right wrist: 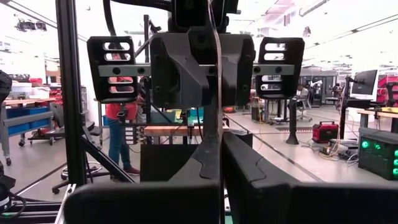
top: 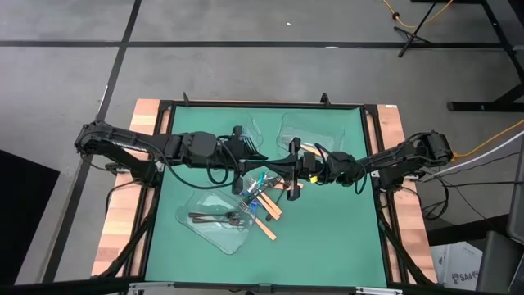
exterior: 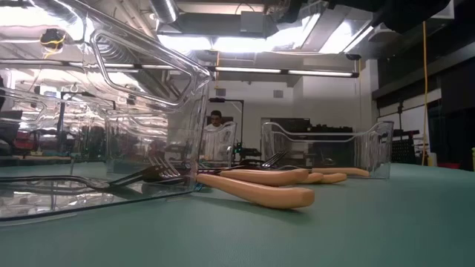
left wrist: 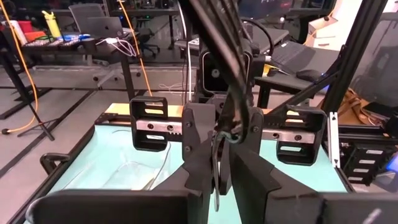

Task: Sort silverware by color (type)
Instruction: Put the black fork into the bottom transparent bin

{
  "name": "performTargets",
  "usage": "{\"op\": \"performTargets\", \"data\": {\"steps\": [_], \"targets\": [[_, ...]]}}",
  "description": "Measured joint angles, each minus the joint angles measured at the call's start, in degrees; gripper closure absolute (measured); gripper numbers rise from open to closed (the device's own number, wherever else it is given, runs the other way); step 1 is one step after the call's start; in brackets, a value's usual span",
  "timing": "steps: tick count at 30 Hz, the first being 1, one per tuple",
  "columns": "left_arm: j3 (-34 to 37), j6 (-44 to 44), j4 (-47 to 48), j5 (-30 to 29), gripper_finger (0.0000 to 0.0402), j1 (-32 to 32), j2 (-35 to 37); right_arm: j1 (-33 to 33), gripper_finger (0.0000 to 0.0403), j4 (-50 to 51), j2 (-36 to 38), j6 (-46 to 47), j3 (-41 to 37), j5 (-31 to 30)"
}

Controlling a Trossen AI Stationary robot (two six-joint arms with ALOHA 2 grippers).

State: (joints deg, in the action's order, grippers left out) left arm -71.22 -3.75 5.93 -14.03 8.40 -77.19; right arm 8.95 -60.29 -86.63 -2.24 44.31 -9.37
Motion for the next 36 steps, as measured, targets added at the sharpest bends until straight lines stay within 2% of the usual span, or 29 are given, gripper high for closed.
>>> {"op": "performTargets", "data": {"steps": [9, 24, 28, 36], "targets": [[0.0, -0.15, -0.12, -0.02, 0.0396, -0.02, 0.0, 0.01, 0.0403, -0.01, 0.0, -0.04, 0.02, 0.1], [0.0, -0.15, 0.05, -0.04, 0.0399, -0.02, 0.0, 0.02, 0.0399, 0.57, 0.0, 0.63, 0.02, -0.48], [0.0, -0.17, 0.14, -0.04, 0.04, -0.02, 0.0, 0.02, 0.0373, 2.11, 0.0, 1.77, 0.04, -0.49], [0.0, -0.22, 0.06, -0.04, 0.0401, -0.01, 0.0, 0.02, 0.0279, 5.41, 0.0, 4.87, 0.04, -0.5]]}}
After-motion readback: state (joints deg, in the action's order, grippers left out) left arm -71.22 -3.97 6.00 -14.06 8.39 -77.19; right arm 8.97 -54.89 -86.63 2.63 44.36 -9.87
